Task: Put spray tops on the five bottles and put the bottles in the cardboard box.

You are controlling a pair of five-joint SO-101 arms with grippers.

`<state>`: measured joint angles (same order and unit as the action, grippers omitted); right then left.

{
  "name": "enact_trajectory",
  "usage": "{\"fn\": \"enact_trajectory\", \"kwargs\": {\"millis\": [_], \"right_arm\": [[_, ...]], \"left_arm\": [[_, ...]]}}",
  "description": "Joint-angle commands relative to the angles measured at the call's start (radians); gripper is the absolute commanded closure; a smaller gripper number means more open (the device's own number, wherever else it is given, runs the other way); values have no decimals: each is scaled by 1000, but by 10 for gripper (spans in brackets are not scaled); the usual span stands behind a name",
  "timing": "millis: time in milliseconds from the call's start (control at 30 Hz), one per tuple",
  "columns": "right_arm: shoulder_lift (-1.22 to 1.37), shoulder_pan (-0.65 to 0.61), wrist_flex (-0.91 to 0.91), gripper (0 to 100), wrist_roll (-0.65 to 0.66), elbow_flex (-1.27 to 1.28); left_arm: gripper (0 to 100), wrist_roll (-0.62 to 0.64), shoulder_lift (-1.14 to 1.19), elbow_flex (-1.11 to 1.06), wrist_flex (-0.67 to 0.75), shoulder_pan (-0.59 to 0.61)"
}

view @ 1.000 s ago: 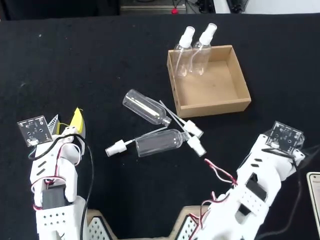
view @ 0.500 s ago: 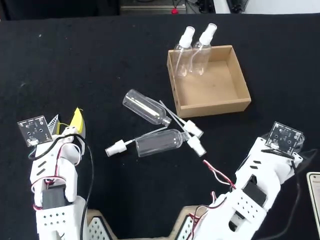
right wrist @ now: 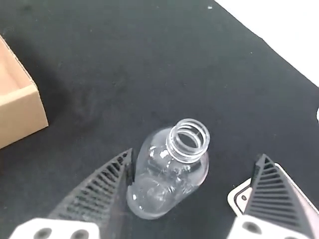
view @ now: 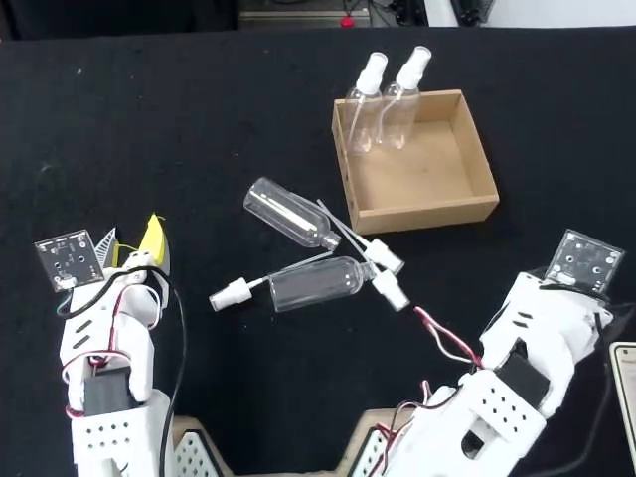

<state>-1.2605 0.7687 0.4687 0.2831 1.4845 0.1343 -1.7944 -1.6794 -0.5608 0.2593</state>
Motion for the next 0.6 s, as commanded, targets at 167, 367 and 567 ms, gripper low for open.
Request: {"fn": "enact_trajectory", "kwargs": {"millis": [167,367,567], "right_arm": [[-22,17,250,662,3,-239],[-22,17,381,662,3,-349],[74,17,493,662,3,-533]], "left_arm": [[798,-8,3,-21,17,-8],[798,-8,3,-21,17,-8],[798,-8,3,-21,17,-8]]}}
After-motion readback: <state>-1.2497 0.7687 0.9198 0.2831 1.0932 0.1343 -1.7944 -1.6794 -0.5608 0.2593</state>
